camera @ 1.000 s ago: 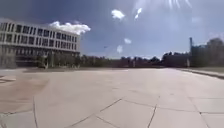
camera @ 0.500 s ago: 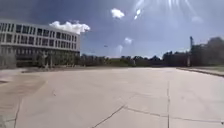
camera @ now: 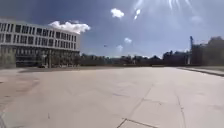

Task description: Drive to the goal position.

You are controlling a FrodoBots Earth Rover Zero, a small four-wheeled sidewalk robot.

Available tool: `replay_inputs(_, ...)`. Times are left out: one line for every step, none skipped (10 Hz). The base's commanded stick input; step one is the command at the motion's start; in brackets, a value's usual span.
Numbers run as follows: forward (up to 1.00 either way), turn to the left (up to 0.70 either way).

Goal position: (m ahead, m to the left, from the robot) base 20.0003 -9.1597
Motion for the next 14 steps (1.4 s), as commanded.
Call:
replay_inputs(0.70,0.01)
replay_inputs(0.70,0.01)
replay_inputs(0.70,0.01)
replay_inputs(0.70,0.01)
replay_inputs(0.70,0.01)
replay_inputs(0.70,0.01)
replay_inputs(0.70,0.01)
replay_inputs(0.70,0.01)
replay_inputs(0.70,0.01)
replay_inputs(0.70,0.01)
replay_inputs(0.70,0.01)
replay_inputs(0.70,0.01)
replay_inputs(0.70,0.01)
replay_inputs(0.70,0.01)
